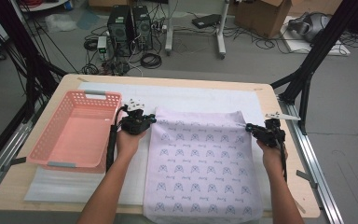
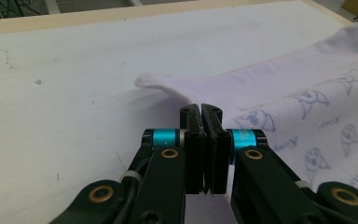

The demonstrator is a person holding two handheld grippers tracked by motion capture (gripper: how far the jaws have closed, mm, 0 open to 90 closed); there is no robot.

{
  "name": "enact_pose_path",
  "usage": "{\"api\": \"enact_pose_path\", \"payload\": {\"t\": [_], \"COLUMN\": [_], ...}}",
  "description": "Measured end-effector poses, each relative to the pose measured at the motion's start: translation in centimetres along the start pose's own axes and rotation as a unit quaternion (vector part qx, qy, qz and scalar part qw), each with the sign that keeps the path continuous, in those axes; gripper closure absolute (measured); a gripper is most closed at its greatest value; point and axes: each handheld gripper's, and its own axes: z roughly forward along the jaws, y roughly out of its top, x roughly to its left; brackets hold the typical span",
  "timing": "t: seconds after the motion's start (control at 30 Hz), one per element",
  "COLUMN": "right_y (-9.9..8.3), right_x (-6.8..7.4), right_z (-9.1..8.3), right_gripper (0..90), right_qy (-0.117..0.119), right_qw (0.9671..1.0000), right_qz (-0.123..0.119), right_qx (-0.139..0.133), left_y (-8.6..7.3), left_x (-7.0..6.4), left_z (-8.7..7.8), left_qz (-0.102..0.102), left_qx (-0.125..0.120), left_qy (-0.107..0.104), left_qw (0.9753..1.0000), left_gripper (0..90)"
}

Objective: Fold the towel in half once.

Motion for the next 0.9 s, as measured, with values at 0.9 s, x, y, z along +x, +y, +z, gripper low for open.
{"api": "enact_pose_path", "payload": {"t": [0.9], "right_y": [-7.2], "right_x": [3.1], "right_z": [-7.0], "right_gripper": [85.0], "right_qy": [0.039], "right_qw": [0.9983], "right_qz": [-0.040], "right_qx": [0.017], "left_y": [-7.5], "left_x": [-4.1], "left_z": [-8.0], "left_qz": [0.026], "left_qx": [-0.013], "left_qy": [-0.071], "left_qw": [0.9970], "left_gripper": [87.4]}}
